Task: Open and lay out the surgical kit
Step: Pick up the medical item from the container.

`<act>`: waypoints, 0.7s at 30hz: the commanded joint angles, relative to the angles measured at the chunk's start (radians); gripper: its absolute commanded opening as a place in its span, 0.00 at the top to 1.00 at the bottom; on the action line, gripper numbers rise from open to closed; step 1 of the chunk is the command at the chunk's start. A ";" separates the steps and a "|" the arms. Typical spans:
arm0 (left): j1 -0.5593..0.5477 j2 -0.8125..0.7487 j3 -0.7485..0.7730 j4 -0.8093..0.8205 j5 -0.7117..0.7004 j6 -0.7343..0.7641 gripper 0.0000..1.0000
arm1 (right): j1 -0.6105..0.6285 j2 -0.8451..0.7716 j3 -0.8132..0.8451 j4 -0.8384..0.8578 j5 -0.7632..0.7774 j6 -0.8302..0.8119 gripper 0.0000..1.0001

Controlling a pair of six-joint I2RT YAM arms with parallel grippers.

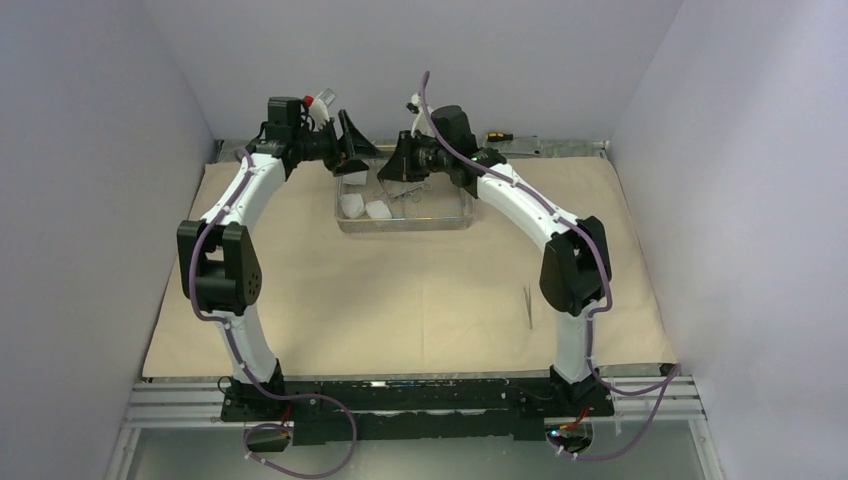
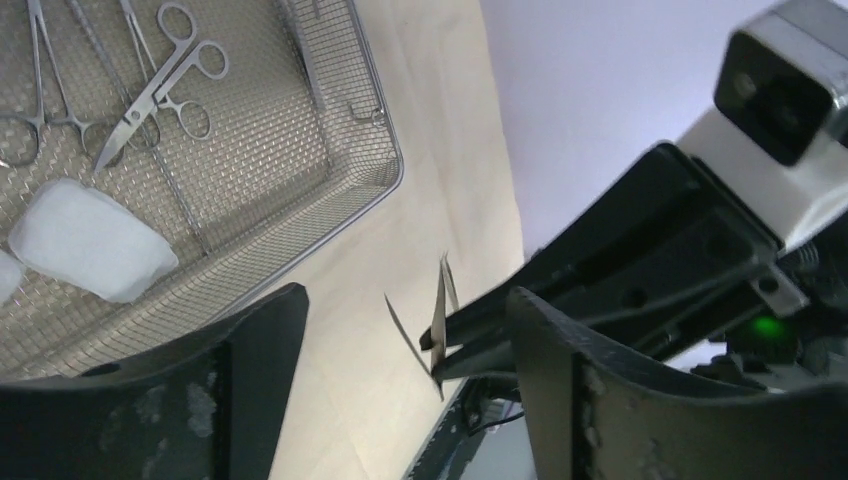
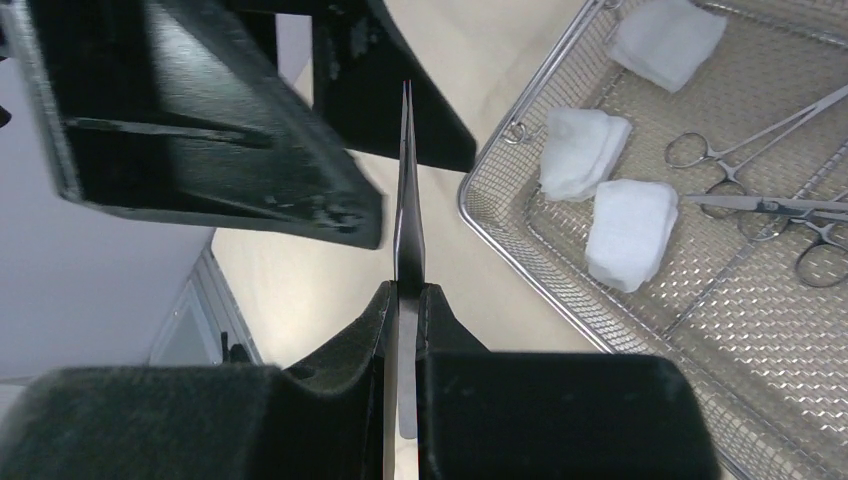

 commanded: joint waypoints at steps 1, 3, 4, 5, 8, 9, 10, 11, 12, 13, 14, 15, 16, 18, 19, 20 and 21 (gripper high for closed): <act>-0.015 -0.047 -0.013 0.011 -0.086 -0.054 0.26 | 0.019 -0.066 0.008 0.019 0.001 -0.006 1.00; -0.025 -0.052 -0.014 -0.009 -0.129 -0.078 0.35 | 0.033 -0.069 0.016 -0.016 0.041 -0.027 1.00; -0.028 -0.055 -0.013 -0.019 -0.146 -0.083 0.42 | 0.042 -0.070 0.018 -0.034 0.066 -0.032 1.00; -0.032 -0.057 -0.006 -0.046 -0.175 -0.081 0.47 | 0.050 -0.070 0.020 -0.050 0.101 -0.031 1.00; -0.047 -0.071 0.005 -0.145 -0.238 -0.063 0.58 | 0.063 -0.067 0.022 -0.087 0.175 -0.002 1.00; -0.051 -0.078 0.003 -0.164 -0.251 -0.062 0.59 | 0.068 -0.068 0.018 -0.092 0.189 0.004 1.00; -0.055 -0.087 -0.008 -0.166 -0.257 -0.063 0.59 | 0.075 -0.070 0.012 -0.092 0.199 0.007 1.00; -0.060 -0.093 -0.019 -0.166 -0.260 -0.068 0.60 | 0.083 -0.074 0.006 -0.090 0.212 0.009 1.00; -0.064 -0.097 -0.027 -0.165 -0.259 -0.071 0.62 | 0.090 -0.077 0.000 -0.087 0.220 0.013 1.00; -0.071 -0.098 -0.032 -0.167 -0.255 -0.072 0.65 | 0.097 -0.076 -0.002 -0.083 0.224 0.016 1.00; -0.075 -0.098 -0.030 -0.177 -0.253 -0.070 0.69 | 0.104 -0.072 0.000 -0.087 0.232 0.021 1.00; -0.080 -0.099 -0.025 -0.192 -0.254 -0.066 0.76 | 0.109 -0.066 0.010 -0.100 0.240 0.027 1.00; -0.084 -0.101 -0.023 -0.207 -0.258 -0.060 0.84 | 0.113 -0.059 0.021 -0.119 0.247 0.031 1.00; -0.092 -0.112 -0.031 -0.224 -0.263 -0.056 0.97 | 0.120 -0.053 0.040 -0.150 0.268 0.042 1.00; -0.096 -0.120 -0.039 -0.226 -0.267 -0.053 1.00 | 0.123 -0.053 0.045 -0.163 0.280 0.048 1.00; -0.100 -0.127 -0.047 -0.229 -0.271 -0.052 1.00 | 0.124 -0.055 0.046 -0.178 0.290 0.056 0.97; -0.104 -0.134 -0.055 -0.234 -0.281 -0.050 1.00 | 0.124 -0.060 0.049 -0.199 0.299 0.060 0.85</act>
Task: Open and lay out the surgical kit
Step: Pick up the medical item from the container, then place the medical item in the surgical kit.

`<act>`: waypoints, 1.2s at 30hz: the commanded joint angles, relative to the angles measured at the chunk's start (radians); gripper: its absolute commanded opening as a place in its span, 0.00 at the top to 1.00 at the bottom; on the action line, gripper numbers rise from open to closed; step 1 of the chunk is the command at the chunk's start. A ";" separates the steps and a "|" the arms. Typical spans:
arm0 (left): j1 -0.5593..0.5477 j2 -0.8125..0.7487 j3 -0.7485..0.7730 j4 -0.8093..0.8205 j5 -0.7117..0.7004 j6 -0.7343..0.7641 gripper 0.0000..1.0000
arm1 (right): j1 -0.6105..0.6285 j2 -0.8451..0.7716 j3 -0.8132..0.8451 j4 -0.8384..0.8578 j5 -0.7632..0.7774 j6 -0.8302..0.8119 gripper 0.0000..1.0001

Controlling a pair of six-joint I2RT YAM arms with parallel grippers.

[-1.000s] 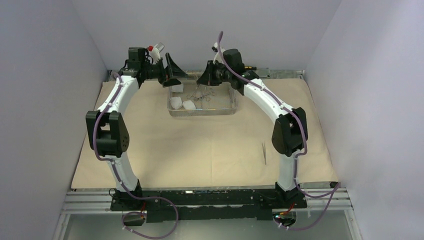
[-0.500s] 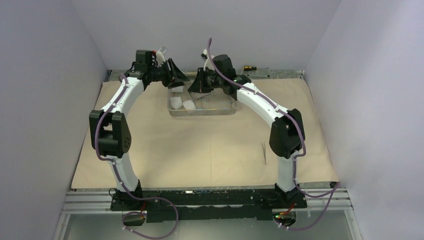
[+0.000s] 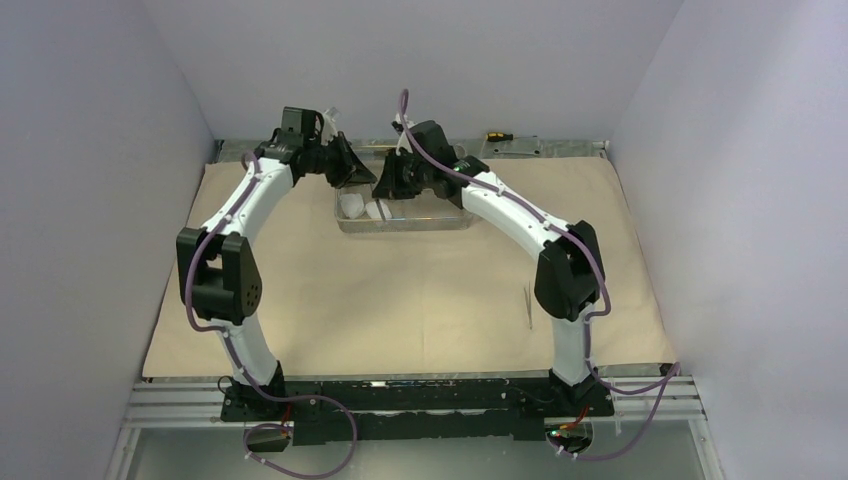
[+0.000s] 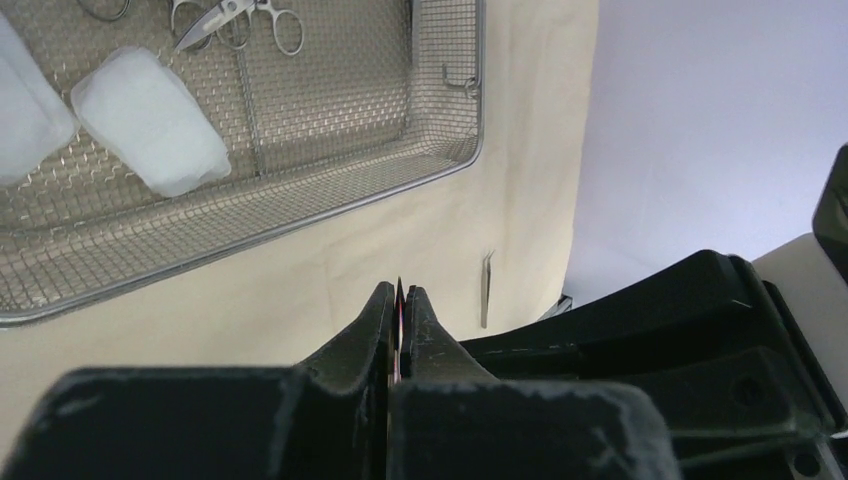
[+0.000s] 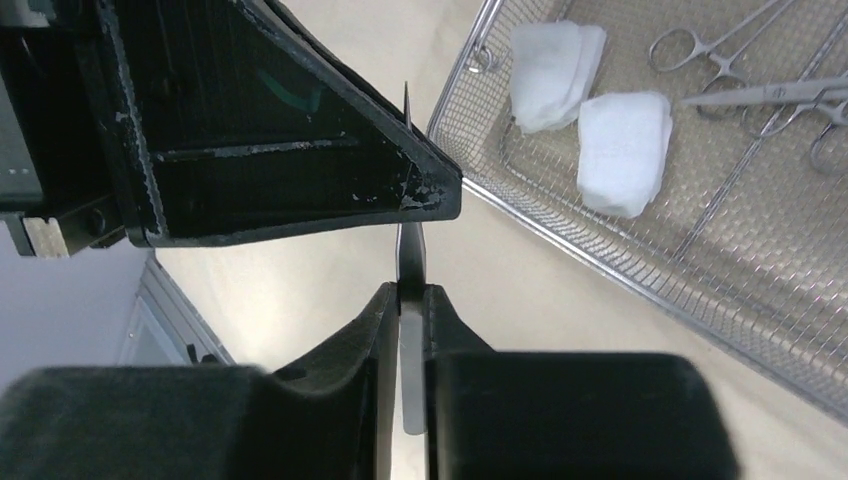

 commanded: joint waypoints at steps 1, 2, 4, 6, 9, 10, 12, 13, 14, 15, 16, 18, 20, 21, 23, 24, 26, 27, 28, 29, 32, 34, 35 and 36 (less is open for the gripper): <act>-0.033 -0.084 -0.026 -0.041 -0.013 0.007 1.00 | 0.009 -0.067 0.045 -0.080 0.085 0.033 0.71; -0.039 -0.087 -0.031 -0.050 -0.026 0.010 1.00 | 0.009 -0.084 0.036 -0.096 0.098 0.033 0.60; -0.056 -0.091 -0.041 -0.066 -0.058 0.016 1.00 | 0.007 -0.141 -0.005 -0.124 0.138 0.034 0.45; -0.082 -0.090 -0.050 -0.077 -0.098 0.014 1.00 | -0.007 -0.217 -0.070 -0.148 0.180 0.030 0.39; -0.148 -0.081 -0.055 -0.093 -0.189 -0.004 1.00 | -0.053 -0.357 -0.213 -0.198 0.242 0.047 0.39; -0.180 -0.074 -0.051 -0.102 -0.225 -0.009 1.00 | -0.073 -0.404 -0.258 -0.230 0.273 0.061 0.39; -0.250 -0.059 -0.045 -0.118 -0.329 -0.046 1.00 | -0.120 -0.504 -0.345 -0.304 0.363 0.094 0.41; -0.288 -0.050 -0.041 -0.124 -0.364 -0.080 1.00 | -0.153 -0.573 -0.384 -0.349 0.402 0.122 0.41; -0.327 -0.036 -0.036 -0.129 -0.400 -0.111 1.00 | -0.192 -0.623 -0.419 -0.395 0.430 0.139 0.42; -0.388 -0.020 -0.029 -0.131 -0.442 -0.143 1.00 | -0.228 -0.677 -0.457 -0.449 0.459 0.150 0.42; -0.435 -0.002 -0.019 -0.136 -0.505 -0.173 1.00 | -0.262 -0.728 -0.490 -0.476 0.488 0.150 0.42; -0.527 0.041 0.004 -0.147 -0.594 -0.235 1.00 | -0.311 -0.829 -0.555 -0.517 0.558 0.134 0.42; -0.609 0.092 0.033 -0.153 -0.655 -0.291 1.00 | -0.346 -0.907 -0.598 -0.557 0.618 0.119 0.42; -0.646 0.136 0.056 -0.160 -0.678 -0.320 1.00 | -0.357 -0.938 -0.616 -0.579 0.645 0.115 0.42; -0.711 0.209 0.121 -0.189 -0.715 -0.344 1.00 | -0.369 -0.995 -0.639 -0.613 0.671 0.114 0.42; -0.740 0.246 0.161 -0.212 -0.733 -0.351 1.00 | -0.372 -1.018 -0.649 -0.626 0.676 0.112 0.42; -0.785 0.317 0.250 -0.258 -0.759 -0.366 1.00 | -0.375 -1.064 -0.666 -0.654 0.685 0.116 0.42; -0.800 0.349 0.280 -0.279 -0.765 -0.381 1.00 | -0.374 -1.077 -0.673 -0.666 0.688 0.121 0.42; -0.812 0.373 0.298 -0.290 -0.759 -0.398 1.00 | -0.375 -1.090 -0.677 -0.681 0.697 0.129 0.42; -0.820 0.390 0.303 -0.282 -0.749 -0.409 1.00 | -0.376 -1.100 -0.680 -0.697 0.707 0.137 0.42; -0.852 0.423 0.304 -0.226 -0.736 -0.442 1.00 | -0.377 -1.114 -0.678 -0.757 0.745 0.163 0.42; -0.870 0.463 0.346 -0.232 -0.746 -0.448 1.00 | -0.377 -1.122 -0.684 -0.778 0.764 0.161 0.42; -0.877 0.486 0.377 -0.247 -0.757 -0.445 1.00 | -0.377 -1.129 -0.691 -0.782 0.769 0.159 0.42; -0.883 0.509 0.409 -0.264 -0.768 -0.443 1.00 | -0.376 -1.135 -0.699 -0.784 0.773 0.154 0.42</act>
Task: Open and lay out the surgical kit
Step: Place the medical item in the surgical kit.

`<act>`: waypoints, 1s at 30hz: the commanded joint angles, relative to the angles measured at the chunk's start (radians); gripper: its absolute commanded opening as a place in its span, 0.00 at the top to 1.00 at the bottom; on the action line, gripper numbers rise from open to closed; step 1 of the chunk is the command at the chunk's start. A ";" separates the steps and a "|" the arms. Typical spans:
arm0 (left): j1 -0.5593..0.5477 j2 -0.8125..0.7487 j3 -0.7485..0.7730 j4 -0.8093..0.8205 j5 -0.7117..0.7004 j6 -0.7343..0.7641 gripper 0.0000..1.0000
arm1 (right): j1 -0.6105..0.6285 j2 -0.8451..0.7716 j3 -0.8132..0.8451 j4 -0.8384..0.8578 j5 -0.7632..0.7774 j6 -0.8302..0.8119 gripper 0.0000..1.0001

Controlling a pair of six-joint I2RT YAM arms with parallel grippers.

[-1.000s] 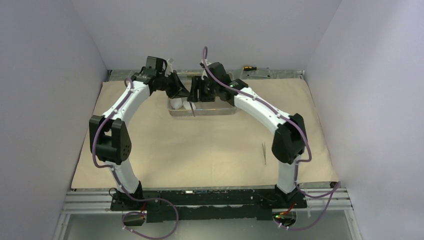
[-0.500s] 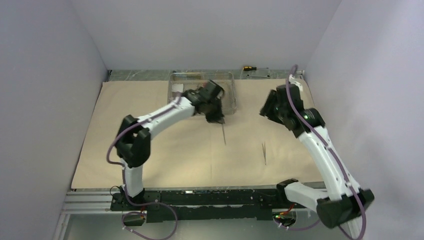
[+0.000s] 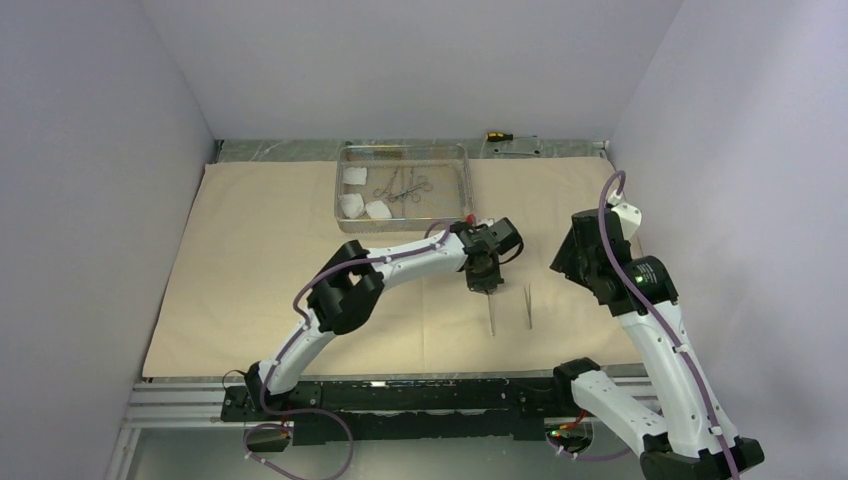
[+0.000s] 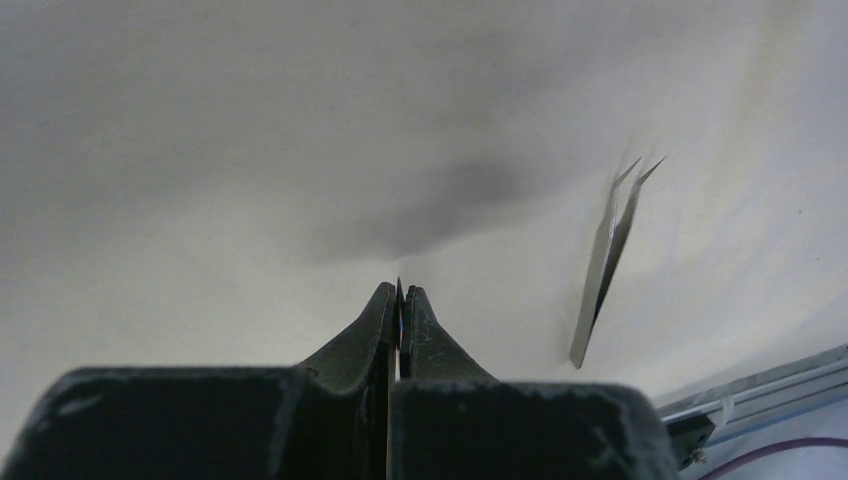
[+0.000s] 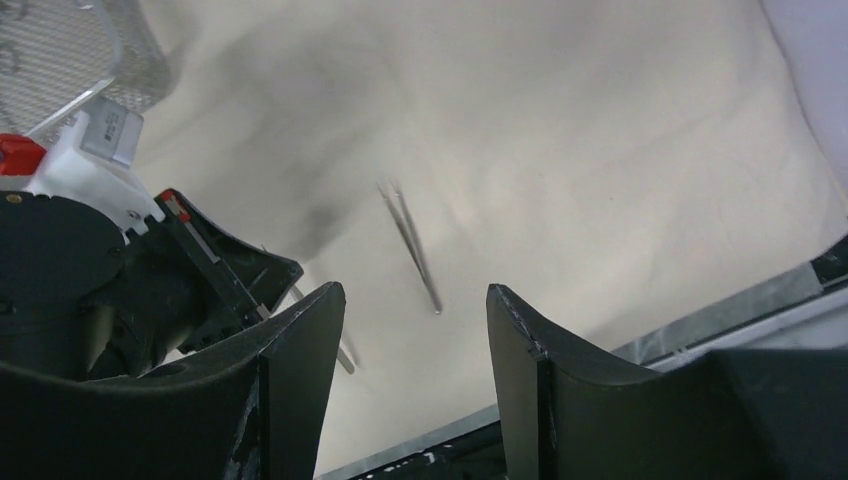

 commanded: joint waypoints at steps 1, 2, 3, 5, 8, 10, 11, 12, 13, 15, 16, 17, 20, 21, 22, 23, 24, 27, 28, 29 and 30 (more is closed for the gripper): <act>-0.025 0.074 0.152 -0.038 -0.063 -0.047 1.00 | -0.003 -0.031 -0.028 -0.056 0.069 0.007 0.42; -0.025 0.089 0.170 -0.044 -0.063 -0.048 1.00 | -0.002 -0.039 -0.037 -0.056 0.070 0.002 0.42; -0.026 0.098 0.182 -0.043 -0.064 -0.054 1.00 | -0.002 -0.046 -0.043 -0.056 0.070 -0.001 0.41; -0.026 0.104 0.184 -0.036 -0.065 -0.065 1.00 | -0.003 -0.057 -0.054 -0.053 0.068 -0.006 0.41; -0.028 0.115 0.185 -0.035 -0.077 -0.071 1.00 | -0.003 -0.067 -0.070 -0.050 0.063 -0.010 0.41; -0.028 0.135 0.200 -0.030 -0.076 -0.056 1.00 | -0.002 -0.071 -0.078 -0.046 0.058 -0.011 0.41; -0.028 0.147 0.217 -0.037 -0.082 -0.046 1.00 | -0.002 -0.074 -0.081 -0.044 0.056 -0.010 0.41; -0.028 0.161 0.235 -0.036 -0.083 -0.031 1.00 | -0.002 -0.077 -0.084 -0.042 0.056 -0.012 0.41; -0.028 0.172 0.253 -0.034 -0.086 -0.012 1.00 | -0.002 -0.079 -0.087 -0.043 0.056 -0.013 0.41; -0.028 0.195 0.288 -0.045 -0.095 0.007 0.95 | -0.002 -0.082 -0.093 -0.045 0.060 -0.015 0.41; -0.029 0.204 0.301 -0.054 -0.100 0.011 0.91 | -0.002 -0.082 -0.095 -0.046 0.060 -0.013 0.41; -0.028 0.210 0.306 -0.062 -0.102 0.012 0.88 | -0.003 -0.082 -0.098 -0.045 0.058 -0.013 0.41; -0.029 0.216 0.295 -0.066 -0.100 -0.003 0.82 | -0.003 -0.083 -0.100 -0.048 0.061 -0.011 0.42; -0.030 0.216 0.289 -0.067 -0.098 -0.008 0.81 | -0.003 -0.083 -0.100 -0.049 0.062 -0.010 0.42; -0.030 0.217 0.285 -0.069 -0.098 -0.009 0.80 | -0.002 -0.083 -0.099 -0.047 0.062 -0.010 0.42; -0.031 0.218 0.285 -0.075 -0.102 -0.013 0.79 | -0.003 -0.082 -0.097 -0.048 0.062 -0.010 0.42; -0.031 0.218 0.285 -0.083 -0.105 -0.016 0.77 | -0.002 -0.082 -0.096 -0.048 0.063 -0.010 0.41; -0.031 0.211 0.283 -0.089 -0.111 -0.010 0.69 | -0.002 -0.080 -0.090 -0.050 0.064 -0.009 0.41; -0.031 0.207 0.281 -0.088 -0.112 -0.010 0.66 | -0.003 -0.080 -0.089 -0.048 0.062 -0.007 0.41; -0.031 0.204 0.279 -0.089 -0.116 -0.009 0.63 | -0.003 -0.080 -0.091 -0.046 0.060 -0.007 0.42; -0.031 0.199 0.277 -0.091 -0.119 -0.009 0.61 | -0.002 -0.080 -0.091 -0.045 0.057 -0.006 0.42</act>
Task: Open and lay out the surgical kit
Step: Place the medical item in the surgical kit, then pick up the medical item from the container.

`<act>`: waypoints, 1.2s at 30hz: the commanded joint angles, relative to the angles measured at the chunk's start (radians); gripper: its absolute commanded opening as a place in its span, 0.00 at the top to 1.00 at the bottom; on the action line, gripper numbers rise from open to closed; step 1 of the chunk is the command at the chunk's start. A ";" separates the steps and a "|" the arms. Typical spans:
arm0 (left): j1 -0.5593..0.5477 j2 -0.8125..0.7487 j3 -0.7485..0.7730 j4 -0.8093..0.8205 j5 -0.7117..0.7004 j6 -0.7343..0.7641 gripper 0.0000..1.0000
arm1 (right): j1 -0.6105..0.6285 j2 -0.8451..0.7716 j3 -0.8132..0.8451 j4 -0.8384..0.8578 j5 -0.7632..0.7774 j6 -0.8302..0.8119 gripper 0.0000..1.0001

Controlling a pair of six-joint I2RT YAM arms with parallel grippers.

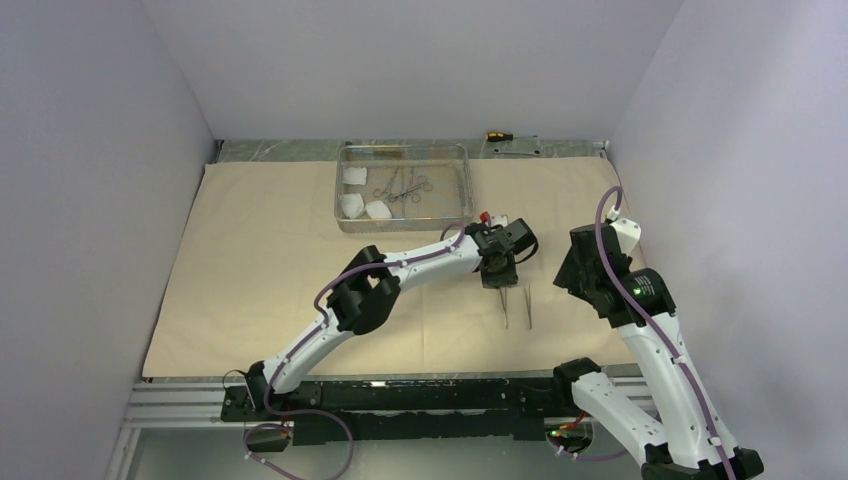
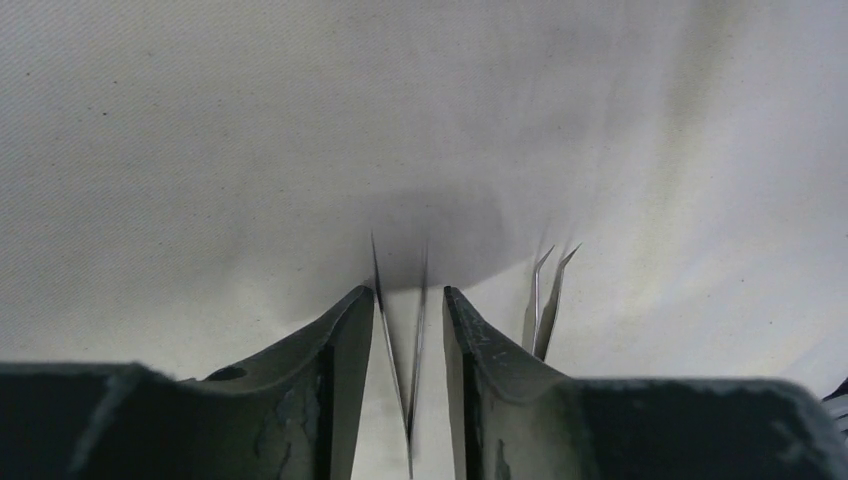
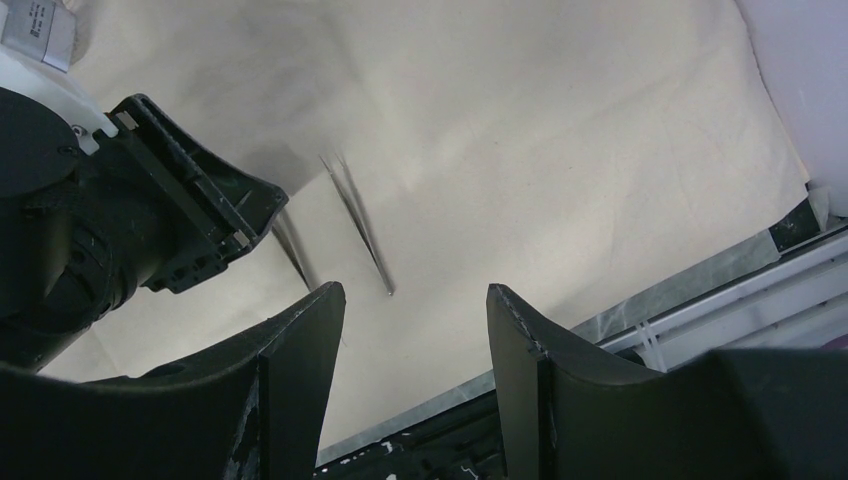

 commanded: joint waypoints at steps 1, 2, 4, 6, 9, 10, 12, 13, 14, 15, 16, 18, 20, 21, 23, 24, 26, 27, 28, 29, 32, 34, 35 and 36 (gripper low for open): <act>-0.005 -0.002 0.005 -0.055 -0.053 0.001 0.58 | -0.002 -0.008 0.009 0.004 0.014 0.003 0.42; -0.005 -0.005 0.003 -0.057 -0.054 0.001 0.56 | -0.003 -0.009 0.007 0.004 0.011 0.005 0.42; -0.005 -0.011 0.000 -0.057 -0.056 0.004 0.53 | -0.002 -0.007 0.009 0.003 0.005 0.009 0.42; -0.005 -0.020 -0.003 -0.055 -0.056 0.004 0.50 | -0.002 -0.008 0.012 0.003 0.001 0.012 0.42; -0.005 -0.040 -0.006 -0.056 -0.062 0.011 0.47 | -0.003 -0.008 0.022 0.002 -0.010 0.014 0.42; -0.005 -0.051 -0.008 -0.053 -0.066 0.018 0.46 | -0.002 -0.009 0.027 0.004 -0.016 0.013 0.42; -0.005 -0.083 -0.021 -0.038 -0.070 0.044 0.43 | -0.002 -0.011 0.039 0.012 -0.038 0.006 0.42; -0.004 -0.106 -0.034 -0.019 -0.067 0.065 0.41 | -0.003 -0.011 0.046 0.016 -0.052 0.002 0.42; -0.005 -0.132 -0.049 0.001 -0.069 0.087 0.38 | -0.003 -0.011 0.053 0.022 -0.066 -0.001 0.41; -0.004 -0.160 -0.064 0.028 -0.069 0.112 0.35 | -0.002 -0.010 0.060 0.032 -0.090 -0.006 0.41; -0.003 -0.190 -0.082 0.048 -0.070 0.139 0.33 | -0.002 -0.008 0.066 0.044 -0.109 -0.010 0.41; 0.004 -0.251 -0.114 0.071 -0.074 0.191 0.29 | -0.003 0.005 0.080 0.075 -0.150 -0.016 0.41; 0.018 -0.327 -0.150 0.079 -0.084 0.246 0.28 | -0.002 0.023 0.086 0.134 -0.215 -0.034 0.41; 0.029 -0.362 -0.171 0.079 -0.089 0.264 0.27 | -0.002 0.037 0.087 0.176 -0.258 -0.046 0.42; 0.060 -0.436 -0.237 0.087 -0.092 0.309 0.27 | -0.002 0.085 0.096 0.276 -0.336 -0.070 0.43; 0.080 -0.474 -0.267 0.089 -0.099 0.332 0.27 | -0.001 0.113 0.101 0.322 -0.378 -0.079 0.43; 0.128 -0.555 -0.329 0.090 -0.116 0.379 0.26 | 0.006 0.178 0.122 0.411 -0.436 -0.089 0.48; 0.158 -0.592 -0.361 0.087 -0.122 0.395 0.26 | 0.015 0.220 0.140 0.451 -0.454 -0.095 0.51; 0.199 -0.632 -0.391 0.083 -0.116 0.411 0.26 | 0.031 0.260 0.169 0.480 -0.456 -0.100 0.53; 0.247 -0.670 -0.421 0.082 -0.105 0.426 0.26 | 0.052 0.305 0.196 0.509 -0.439 -0.103 0.53; 0.391 -0.789 -0.513 0.099 -0.061 0.467 0.25 | 0.126 0.458 0.306 0.562 -0.337 -0.114 0.53; 0.468 -0.859 -0.563 0.111 -0.067 0.512 0.23 | 0.167 0.585 0.399 0.567 -0.283 -0.128 0.52; 0.507 -0.900 -0.587 0.119 -0.083 0.540 0.21 | 0.185 0.643 0.445 0.564 -0.250 -0.130 0.52; 0.538 -0.923 -0.606 0.126 -0.087 0.556 0.19 | 0.197 0.709 0.511 0.549 -0.225 -0.128 0.51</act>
